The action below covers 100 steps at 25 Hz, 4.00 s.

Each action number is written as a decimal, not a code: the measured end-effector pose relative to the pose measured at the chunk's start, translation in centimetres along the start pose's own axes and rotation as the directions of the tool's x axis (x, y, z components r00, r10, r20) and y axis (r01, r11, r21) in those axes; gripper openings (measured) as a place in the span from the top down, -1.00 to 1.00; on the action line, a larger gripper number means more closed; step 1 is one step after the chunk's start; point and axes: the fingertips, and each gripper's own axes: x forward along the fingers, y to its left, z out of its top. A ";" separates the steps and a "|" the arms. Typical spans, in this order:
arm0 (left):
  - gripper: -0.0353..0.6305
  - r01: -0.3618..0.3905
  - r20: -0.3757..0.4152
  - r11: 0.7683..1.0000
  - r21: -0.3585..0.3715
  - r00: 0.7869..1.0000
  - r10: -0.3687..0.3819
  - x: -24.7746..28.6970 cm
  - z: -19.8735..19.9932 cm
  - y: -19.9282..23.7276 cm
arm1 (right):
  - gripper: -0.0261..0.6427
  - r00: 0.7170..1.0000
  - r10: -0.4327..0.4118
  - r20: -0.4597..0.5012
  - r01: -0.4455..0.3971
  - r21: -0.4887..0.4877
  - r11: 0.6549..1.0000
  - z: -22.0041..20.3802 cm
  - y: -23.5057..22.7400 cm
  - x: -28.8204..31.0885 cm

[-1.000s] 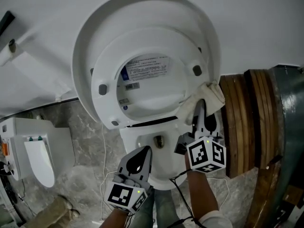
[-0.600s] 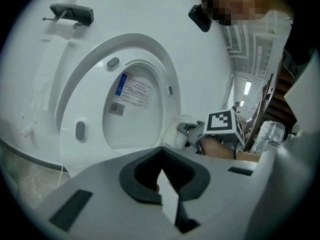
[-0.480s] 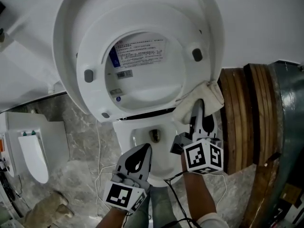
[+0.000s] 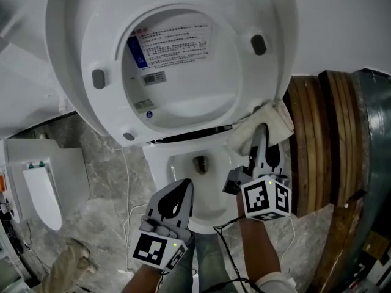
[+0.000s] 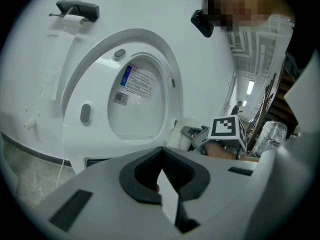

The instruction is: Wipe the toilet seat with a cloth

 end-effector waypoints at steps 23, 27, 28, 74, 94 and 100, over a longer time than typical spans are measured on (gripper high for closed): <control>0.89 -0.067 0.006 0.996 -0.060 0.998 0.067 -4.3 -3.5 2.5 | 0.62 0.989 0.103 -0.110 -0.116 -0.120 0.986 -10.2 5.2 -0.8; 0.89 -0.091 0.025 0.993 -0.071 0.995 0.093 -6.0 -3.2 3.7 | 0.62 0.982 0.125 -0.145 -0.145 -0.137 0.980 -12.0 7.5 -1.4; 0.89 -0.099 0.030 0.992 -0.075 0.994 0.101 -6.5 -3.1 4.2 | 0.62 0.980 0.129 -0.154 -0.151 -0.140 0.979 -12.4 8.1 -1.5; 0.89 -0.205 0.276 0.973 -0.102 0.934 0.226 -17.7 11.2 12.2 | 0.62 0.969 0.167 -0.183 -0.160 0.053 0.986 -8.3 29.2 -2.1; 0.89 -0.200 0.320 0.979 -0.026 0.927 0.198 -15.7 18.3 9.8 | 0.62 0.961 0.250 -0.116 -0.239 0.097 0.966 0.9 33.4 0.2; 0.89 -0.209 0.324 0.978 -0.013 0.924 0.202 -15.3 19.3 9.4 | 0.62 0.954 0.294 -0.067 -0.290 0.064 0.955 3.6 34.3 0.3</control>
